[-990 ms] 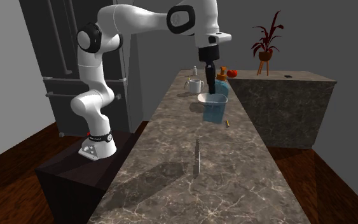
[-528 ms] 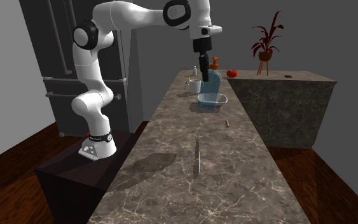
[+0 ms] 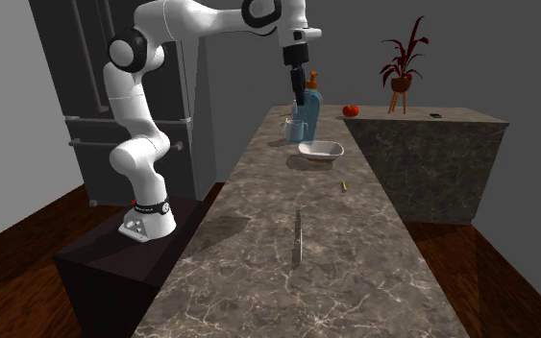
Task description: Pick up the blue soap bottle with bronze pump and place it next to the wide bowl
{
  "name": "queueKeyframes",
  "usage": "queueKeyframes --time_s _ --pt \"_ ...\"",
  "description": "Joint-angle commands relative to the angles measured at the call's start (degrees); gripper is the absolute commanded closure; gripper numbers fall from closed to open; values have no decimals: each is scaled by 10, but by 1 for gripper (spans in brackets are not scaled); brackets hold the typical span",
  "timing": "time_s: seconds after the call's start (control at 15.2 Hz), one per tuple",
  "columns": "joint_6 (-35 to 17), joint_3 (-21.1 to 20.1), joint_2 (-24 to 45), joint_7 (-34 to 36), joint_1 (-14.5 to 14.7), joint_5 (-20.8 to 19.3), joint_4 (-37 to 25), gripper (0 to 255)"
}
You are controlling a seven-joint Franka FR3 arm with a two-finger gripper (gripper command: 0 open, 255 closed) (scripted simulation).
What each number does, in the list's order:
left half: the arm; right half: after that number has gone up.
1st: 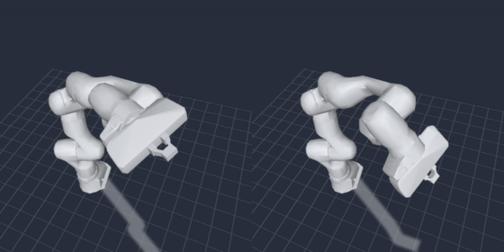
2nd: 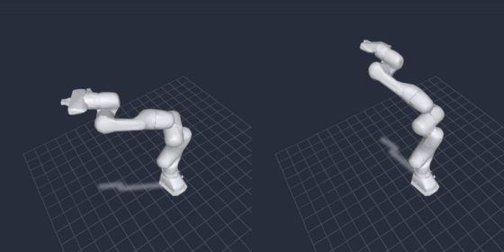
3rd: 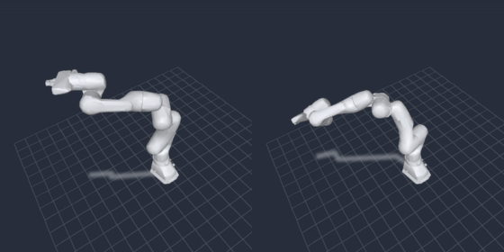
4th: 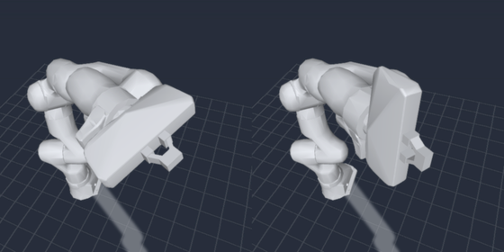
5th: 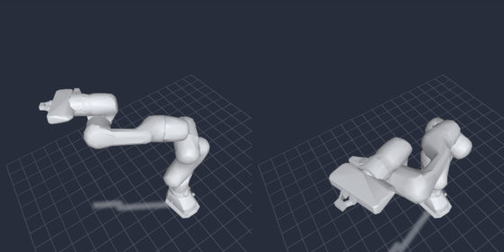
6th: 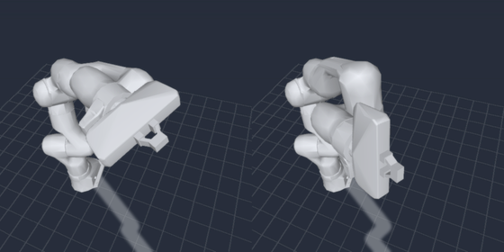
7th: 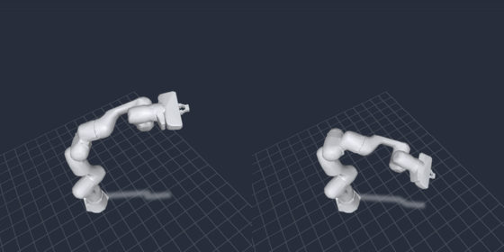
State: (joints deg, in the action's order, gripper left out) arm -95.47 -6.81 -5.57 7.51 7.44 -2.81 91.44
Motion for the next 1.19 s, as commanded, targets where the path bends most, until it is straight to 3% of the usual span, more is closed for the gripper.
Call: queueKeyframes --time_s 0.0,0.59,1.12 --pt "12 -14 -8 25 11 -2 -3 255" --pt "78 -85 -5 143 63 -14 -63 255" --pt "155 -157 51 260 120 -46 -180 255"
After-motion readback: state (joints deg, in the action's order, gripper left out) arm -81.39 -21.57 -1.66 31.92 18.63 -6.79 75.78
